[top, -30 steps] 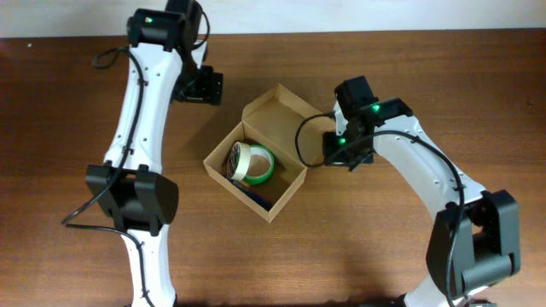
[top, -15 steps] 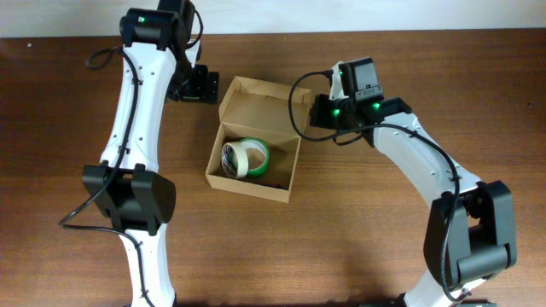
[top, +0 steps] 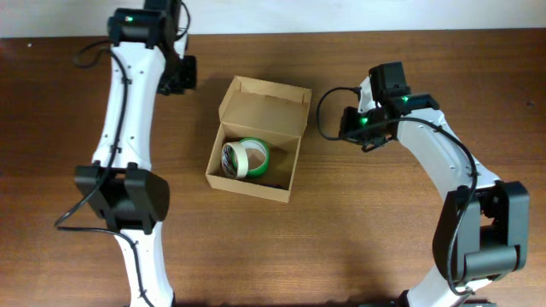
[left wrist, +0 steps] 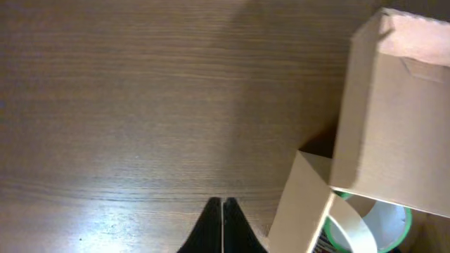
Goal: Pack container
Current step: 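Grip the lid with both grippers and lift it upright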
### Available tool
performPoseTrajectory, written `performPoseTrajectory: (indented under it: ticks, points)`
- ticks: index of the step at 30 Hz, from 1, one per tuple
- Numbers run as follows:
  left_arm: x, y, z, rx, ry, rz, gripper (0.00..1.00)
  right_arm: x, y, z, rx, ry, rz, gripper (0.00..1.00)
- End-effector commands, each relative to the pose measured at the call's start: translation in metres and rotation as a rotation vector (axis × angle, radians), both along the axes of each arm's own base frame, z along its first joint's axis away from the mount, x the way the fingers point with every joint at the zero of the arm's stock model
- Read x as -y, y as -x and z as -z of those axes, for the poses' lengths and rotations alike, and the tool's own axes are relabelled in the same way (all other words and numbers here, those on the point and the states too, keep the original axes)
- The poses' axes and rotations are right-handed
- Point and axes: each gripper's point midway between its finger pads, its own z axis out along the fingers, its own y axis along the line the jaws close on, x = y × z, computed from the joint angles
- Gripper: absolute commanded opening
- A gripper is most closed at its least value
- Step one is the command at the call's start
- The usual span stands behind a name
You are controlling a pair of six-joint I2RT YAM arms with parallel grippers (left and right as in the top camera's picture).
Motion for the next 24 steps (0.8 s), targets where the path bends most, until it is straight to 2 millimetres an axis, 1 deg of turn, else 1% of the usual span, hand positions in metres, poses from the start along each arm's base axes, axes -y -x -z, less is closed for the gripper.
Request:
performPoseTrajectory:
  ticks: [1,3,5,7,9,12,16,19,22,24]
  points:
    - [-0.007,0.001,0.026,-0.081,0.104,-0.029,0.02,-0.016,0.005,0.000,-0.002,-0.017,-0.055,0.04]
    - [-0.001,0.005,0.048,-0.158,0.216,-0.003,0.02,-0.021,0.006,0.000,-0.001,-0.016,-0.069,0.04]
    - [0.000,0.008,0.068,-0.221,0.285,0.001,0.02,-0.025,0.007,0.000,0.000,-0.017,-0.077,0.04]
    - [0.002,0.010,0.084,-0.265,0.343,0.012,0.02,-0.027,0.008,0.001,0.000,-0.017,-0.083,0.04]
    - [0.010,0.012,0.097,-0.301,0.415,0.042,0.01,-0.030,0.008,0.004,-0.008,-0.023,-0.086,0.04]
    - [0.023,0.012,0.113,-0.336,0.504,0.069,0.02,-0.033,0.010,0.016,-0.046,-0.029,-0.081,0.04]
    - [0.039,0.013,0.128,-0.369,0.598,0.089,0.02,-0.045,0.012,0.035,-0.098,-0.088,-0.090,0.04]
    - [0.052,0.013,0.135,-0.385,0.669,0.108,0.02,-0.061,0.009,0.045,-0.117,-0.179,-0.113,0.04]
    - [0.069,0.013,0.135,-0.381,0.746,0.150,0.02,-0.075,0.003,0.049,-0.105,-0.255,-0.145,0.04]
    - [0.078,0.012,0.131,-0.367,0.785,0.180,0.02,-0.084,-0.004,0.043,-0.065,-0.313,-0.171,0.04]
